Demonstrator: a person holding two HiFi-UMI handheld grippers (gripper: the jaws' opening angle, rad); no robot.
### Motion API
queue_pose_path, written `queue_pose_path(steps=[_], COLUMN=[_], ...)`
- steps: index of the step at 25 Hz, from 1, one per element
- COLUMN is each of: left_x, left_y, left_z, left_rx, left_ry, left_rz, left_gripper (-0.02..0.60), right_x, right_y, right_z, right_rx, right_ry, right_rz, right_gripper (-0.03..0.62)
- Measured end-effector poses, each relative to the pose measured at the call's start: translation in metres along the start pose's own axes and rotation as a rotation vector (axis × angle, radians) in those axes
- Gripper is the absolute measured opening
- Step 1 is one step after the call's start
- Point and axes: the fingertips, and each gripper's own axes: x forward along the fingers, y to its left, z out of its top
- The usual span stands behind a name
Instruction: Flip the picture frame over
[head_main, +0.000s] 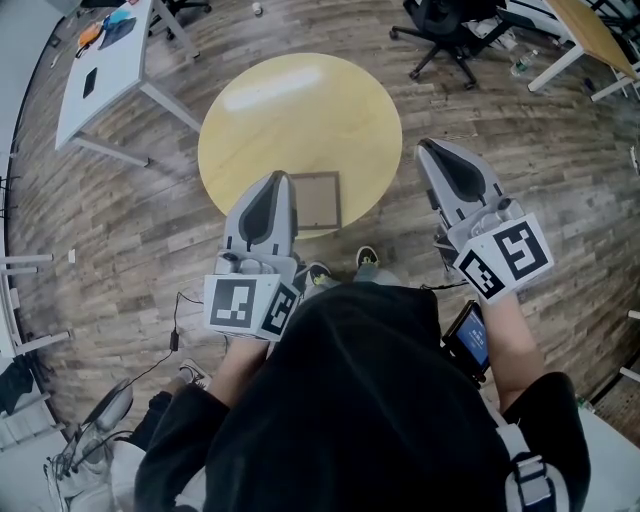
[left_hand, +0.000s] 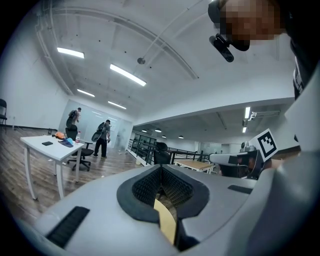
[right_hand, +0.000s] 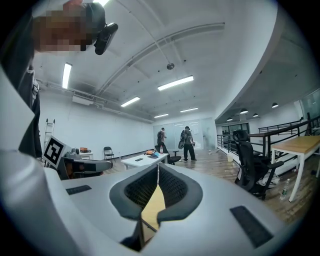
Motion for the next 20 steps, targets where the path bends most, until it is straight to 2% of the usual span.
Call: queue_pose_path(steps=[20], left_x=[-0.012], left_y=[0.014], left_z=[0.007], left_rx=[-0.003], left_ry=[-0.003], left_rz=[-0.006], left_gripper=[0.029], right_x=[0.010], right_y=[0.019], right_z=[-0.001], right_rx=[-0.021], right_ry=[0.011], right_rz=[-0.015], right_gripper=[0.025])
